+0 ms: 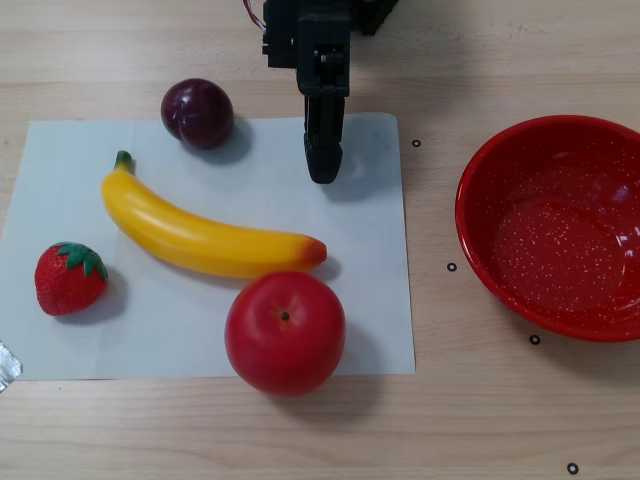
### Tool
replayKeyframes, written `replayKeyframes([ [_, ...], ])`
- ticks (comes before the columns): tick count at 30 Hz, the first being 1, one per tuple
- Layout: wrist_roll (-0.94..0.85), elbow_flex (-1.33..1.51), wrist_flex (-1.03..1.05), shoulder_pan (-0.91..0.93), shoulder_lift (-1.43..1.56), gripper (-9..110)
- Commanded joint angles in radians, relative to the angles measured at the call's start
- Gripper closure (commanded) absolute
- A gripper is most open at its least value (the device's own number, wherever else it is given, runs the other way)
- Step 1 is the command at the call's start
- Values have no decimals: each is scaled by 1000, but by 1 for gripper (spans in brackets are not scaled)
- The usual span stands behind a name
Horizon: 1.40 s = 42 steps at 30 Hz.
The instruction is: Grasp the banana and put it in the red bowl.
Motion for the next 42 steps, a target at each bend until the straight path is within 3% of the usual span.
replayKeyframes([
  [1, -5, 3, -2, 17, 2, 101],
  [42, 18, 3, -2, 32, 3, 101],
])
